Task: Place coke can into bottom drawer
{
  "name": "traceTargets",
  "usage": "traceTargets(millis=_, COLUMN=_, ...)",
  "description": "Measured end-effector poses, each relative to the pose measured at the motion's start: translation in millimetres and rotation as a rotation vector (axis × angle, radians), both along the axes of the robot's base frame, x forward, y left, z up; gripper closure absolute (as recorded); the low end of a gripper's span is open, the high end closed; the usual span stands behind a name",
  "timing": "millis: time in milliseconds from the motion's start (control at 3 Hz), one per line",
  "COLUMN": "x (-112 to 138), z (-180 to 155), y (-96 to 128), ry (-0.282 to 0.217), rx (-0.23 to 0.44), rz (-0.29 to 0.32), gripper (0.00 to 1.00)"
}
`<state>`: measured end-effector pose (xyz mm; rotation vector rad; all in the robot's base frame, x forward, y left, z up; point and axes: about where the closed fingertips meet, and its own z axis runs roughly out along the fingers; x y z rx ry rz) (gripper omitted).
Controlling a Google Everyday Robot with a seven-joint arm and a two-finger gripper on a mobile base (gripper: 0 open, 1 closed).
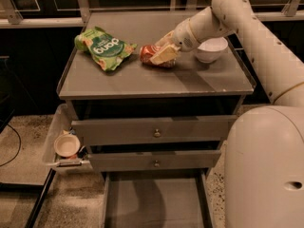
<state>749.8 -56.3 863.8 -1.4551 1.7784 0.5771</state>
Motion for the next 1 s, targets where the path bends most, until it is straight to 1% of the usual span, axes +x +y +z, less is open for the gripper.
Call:
traceTargets(millis=333, x=0.0, z=0.0, y=0.0, ry=0.0, rx=0.0, rz=0.0, gripper=0.87)
traceTargets(millis=667, x=-1.5, z=-4.1, y=2.3, ry=0.005, rx=-0.003, rz=0.007, gripper=1.0)
traceTargets(millis=1000, x=-3.8, z=-4.4, y=2.1, ry=0.009, rx=-0.001, rz=0.008, gripper=1.0)
